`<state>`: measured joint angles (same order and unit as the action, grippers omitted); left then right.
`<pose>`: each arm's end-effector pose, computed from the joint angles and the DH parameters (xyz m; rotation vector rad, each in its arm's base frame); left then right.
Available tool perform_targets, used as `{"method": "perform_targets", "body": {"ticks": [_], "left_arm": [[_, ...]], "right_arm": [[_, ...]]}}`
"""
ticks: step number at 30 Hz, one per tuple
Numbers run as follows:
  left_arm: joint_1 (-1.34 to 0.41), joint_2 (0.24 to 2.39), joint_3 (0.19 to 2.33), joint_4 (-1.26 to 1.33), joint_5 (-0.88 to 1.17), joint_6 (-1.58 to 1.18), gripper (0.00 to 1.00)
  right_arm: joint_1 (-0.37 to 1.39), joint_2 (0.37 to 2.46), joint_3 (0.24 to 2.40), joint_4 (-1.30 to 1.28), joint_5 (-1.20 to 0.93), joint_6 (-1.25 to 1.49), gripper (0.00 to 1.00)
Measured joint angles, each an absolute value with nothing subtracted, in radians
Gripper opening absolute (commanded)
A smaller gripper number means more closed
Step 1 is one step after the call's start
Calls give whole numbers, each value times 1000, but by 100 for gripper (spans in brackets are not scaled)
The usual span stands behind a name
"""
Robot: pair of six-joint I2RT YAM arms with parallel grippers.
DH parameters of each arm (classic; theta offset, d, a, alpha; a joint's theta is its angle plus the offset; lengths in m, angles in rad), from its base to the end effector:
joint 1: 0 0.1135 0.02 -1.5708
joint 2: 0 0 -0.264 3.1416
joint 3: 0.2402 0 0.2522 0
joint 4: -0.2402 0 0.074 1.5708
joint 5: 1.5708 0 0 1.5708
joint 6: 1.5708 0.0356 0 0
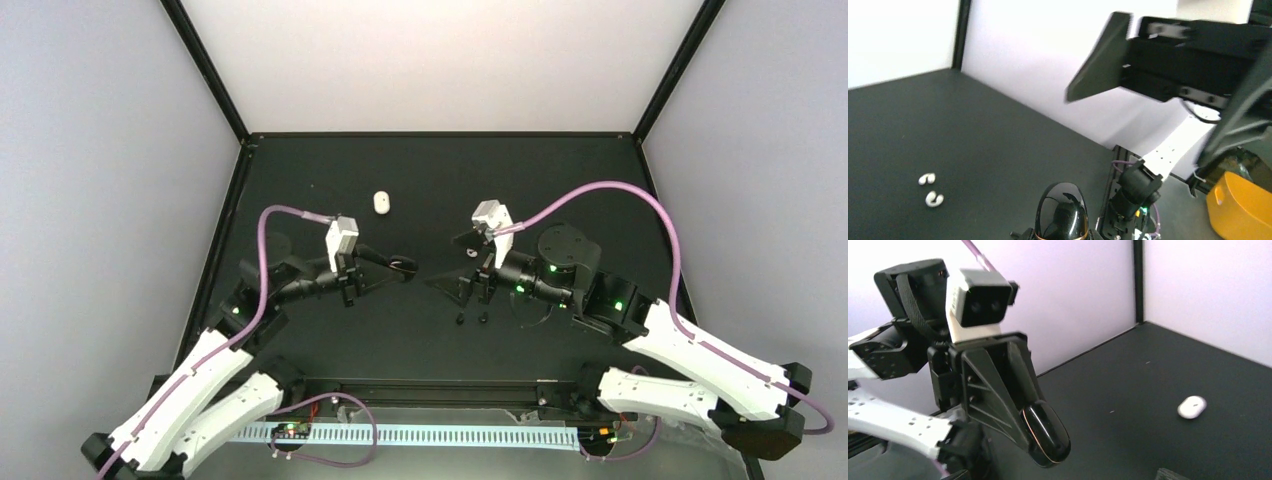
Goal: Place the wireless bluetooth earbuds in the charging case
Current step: Open the charging case.
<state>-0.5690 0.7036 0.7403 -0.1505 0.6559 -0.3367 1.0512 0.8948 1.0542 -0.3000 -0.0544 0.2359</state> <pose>0.1255 -0.1060 0.3416 0.7253 1.6647 -1.2099 0.0955 0.1708 0.4022 -0.7592 1.6500 0.9857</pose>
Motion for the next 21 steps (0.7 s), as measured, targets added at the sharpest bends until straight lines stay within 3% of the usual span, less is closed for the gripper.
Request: {"method": "perform_targets", "body": {"ticks": [10, 21], "left_arm": [[-569, 516, 551, 105, 812, -258, 2], [-569, 586, 554, 242, 958, -291, 2]], "right_arm": [[1051, 872, 979, -238, -233, 315, 94], [1053, 937, 1018, -255, -313, 258, 87]]}}
